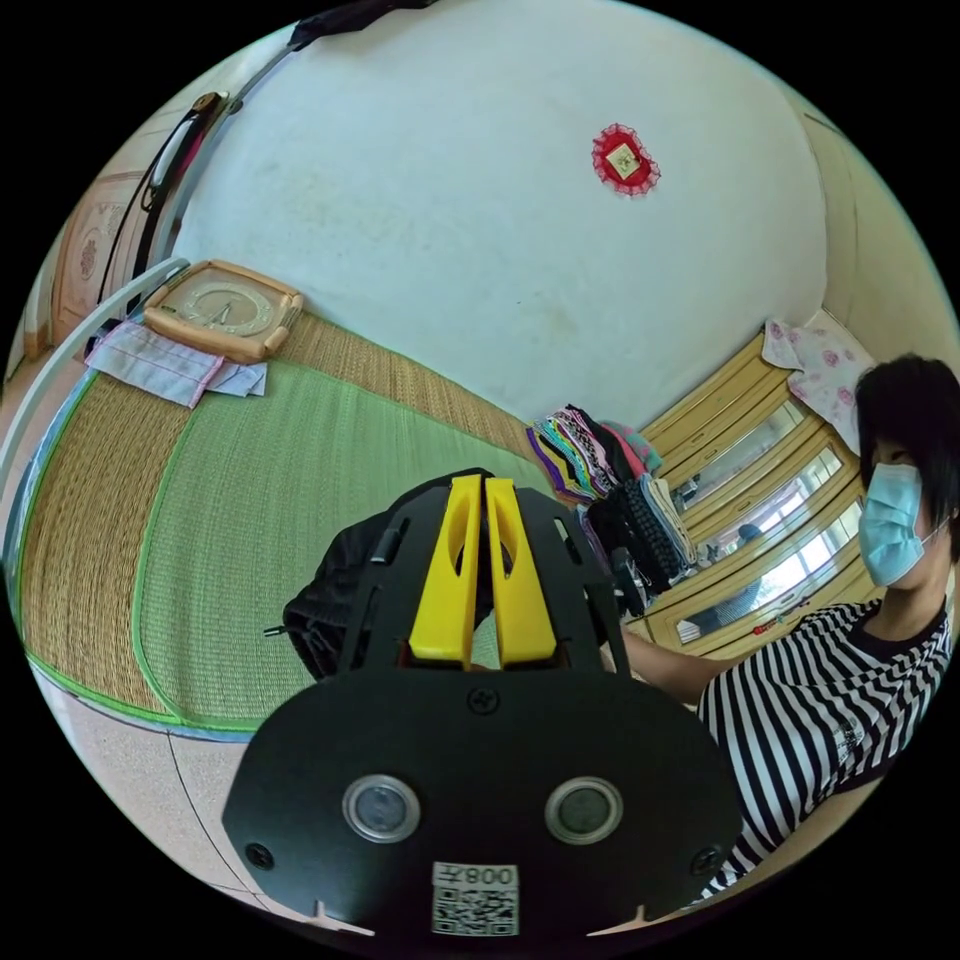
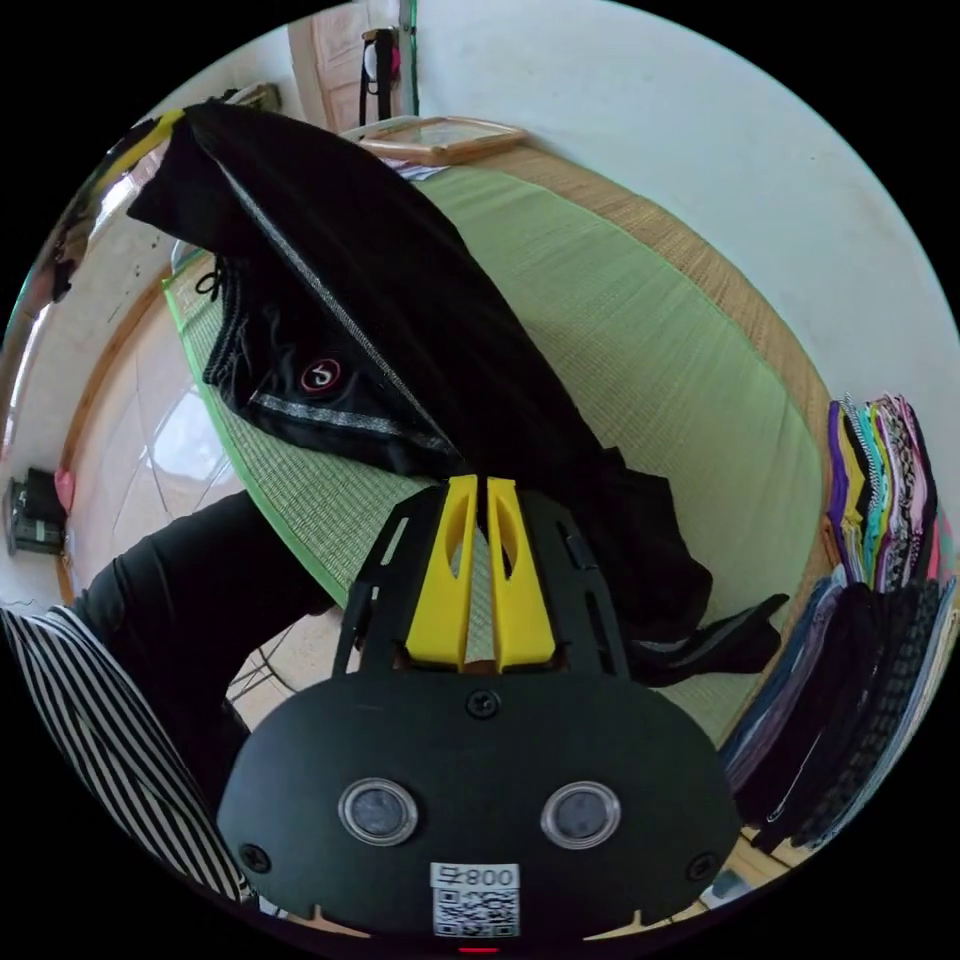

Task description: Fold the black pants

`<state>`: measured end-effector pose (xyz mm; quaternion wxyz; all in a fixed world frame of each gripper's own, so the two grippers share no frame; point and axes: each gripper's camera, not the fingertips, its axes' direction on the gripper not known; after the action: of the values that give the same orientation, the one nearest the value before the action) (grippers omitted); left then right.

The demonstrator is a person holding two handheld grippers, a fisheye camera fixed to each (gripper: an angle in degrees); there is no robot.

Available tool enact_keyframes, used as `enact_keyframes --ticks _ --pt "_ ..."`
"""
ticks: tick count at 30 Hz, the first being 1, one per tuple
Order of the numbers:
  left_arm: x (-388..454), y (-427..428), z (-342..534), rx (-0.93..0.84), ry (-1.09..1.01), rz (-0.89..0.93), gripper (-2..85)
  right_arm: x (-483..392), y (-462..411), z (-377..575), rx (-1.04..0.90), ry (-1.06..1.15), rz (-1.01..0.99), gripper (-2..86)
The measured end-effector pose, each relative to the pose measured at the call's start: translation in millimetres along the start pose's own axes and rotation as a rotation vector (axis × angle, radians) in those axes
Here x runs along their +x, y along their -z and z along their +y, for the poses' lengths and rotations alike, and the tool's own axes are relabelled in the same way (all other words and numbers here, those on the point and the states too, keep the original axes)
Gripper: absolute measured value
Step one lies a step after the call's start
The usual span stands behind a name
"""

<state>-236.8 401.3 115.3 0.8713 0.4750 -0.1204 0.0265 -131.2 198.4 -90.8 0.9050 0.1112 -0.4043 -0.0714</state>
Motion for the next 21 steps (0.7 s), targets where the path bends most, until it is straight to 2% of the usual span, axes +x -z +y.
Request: enact_keyframes --ticks 7,11,14,16,18,21 --pt "16 -18 -56 0.016 -0.113 -0.029 0.8 34 121 -24 0.234 -0.031 0.154 0.8" --pt "19 -72 -137 -0.059 -0.188 -0.129 1.8 87 167 -120 0.282 0.008 0.311 2.0" --pt "12 -116 -183 -0.092 -0.138 -0.292 3.1 140 154 -215 0.175 -0.072 0.300 4.9" --pt "6 -135 -193 -0.078 -0.083 -0.327 3.6 162 127 -254 0.066 -0.138 0.288 5.7" --pt "0 -152 -189 -0.078 -0.065 -0.277 3.8 172 81 -274 -0.032 -0.177 0.227 6.2" --pt "-11 -198 -158 -0.228 -0.072 -0.189 3.7 154 25 -259 -0.023 -0.174 0.074 5.7"
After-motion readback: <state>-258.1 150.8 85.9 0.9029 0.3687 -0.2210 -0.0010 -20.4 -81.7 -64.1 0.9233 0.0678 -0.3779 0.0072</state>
